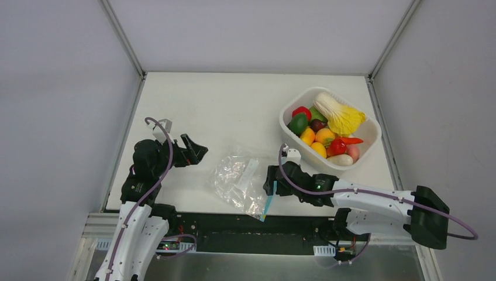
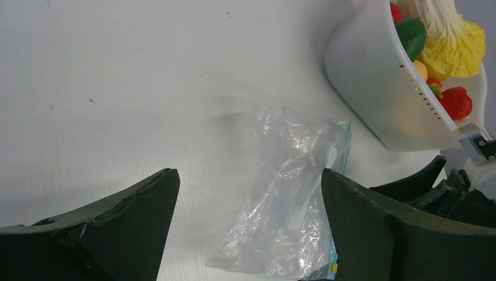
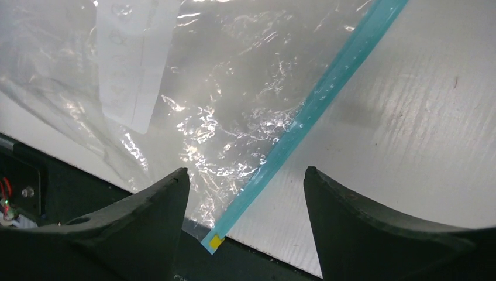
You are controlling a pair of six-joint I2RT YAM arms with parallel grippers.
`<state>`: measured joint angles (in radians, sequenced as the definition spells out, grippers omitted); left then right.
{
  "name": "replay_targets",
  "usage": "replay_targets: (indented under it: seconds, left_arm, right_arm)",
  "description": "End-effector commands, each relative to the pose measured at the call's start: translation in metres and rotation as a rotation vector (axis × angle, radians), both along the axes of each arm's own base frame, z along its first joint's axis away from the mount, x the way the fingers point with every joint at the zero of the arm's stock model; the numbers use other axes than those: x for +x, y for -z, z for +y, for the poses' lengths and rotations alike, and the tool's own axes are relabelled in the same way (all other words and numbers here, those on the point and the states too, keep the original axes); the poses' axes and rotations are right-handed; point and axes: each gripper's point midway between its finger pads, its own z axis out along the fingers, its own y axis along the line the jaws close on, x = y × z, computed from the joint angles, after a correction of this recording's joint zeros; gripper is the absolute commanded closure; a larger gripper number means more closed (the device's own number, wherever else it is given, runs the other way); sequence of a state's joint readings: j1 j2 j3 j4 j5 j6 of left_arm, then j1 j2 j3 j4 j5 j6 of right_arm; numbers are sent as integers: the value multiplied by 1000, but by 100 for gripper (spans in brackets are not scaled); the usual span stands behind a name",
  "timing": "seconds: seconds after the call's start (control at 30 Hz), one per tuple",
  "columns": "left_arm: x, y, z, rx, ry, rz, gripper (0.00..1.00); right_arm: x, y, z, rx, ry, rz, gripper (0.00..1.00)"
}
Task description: Place the food in the zip-top bag and seal the zipper
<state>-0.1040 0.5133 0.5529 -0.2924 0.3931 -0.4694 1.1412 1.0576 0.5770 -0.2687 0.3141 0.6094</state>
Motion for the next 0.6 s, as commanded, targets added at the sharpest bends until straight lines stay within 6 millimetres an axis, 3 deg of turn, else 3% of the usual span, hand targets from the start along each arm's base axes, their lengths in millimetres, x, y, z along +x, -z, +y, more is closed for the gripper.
replay_targets:
  seconds: [0.0,0.27,0.57]
  left_arm:
    - [-4,-16,-2,24,34,-41,6]
    - [-8,-18,1,40,29,-39,6]
    - [-8,-21,-1,34,38,-34,7]
  right_arm:
    - [15,11,-2,-3,145,-35,27]
    - [9,36,6,67,197,19,34]
    - [26,58,3,15,259,-46,49]
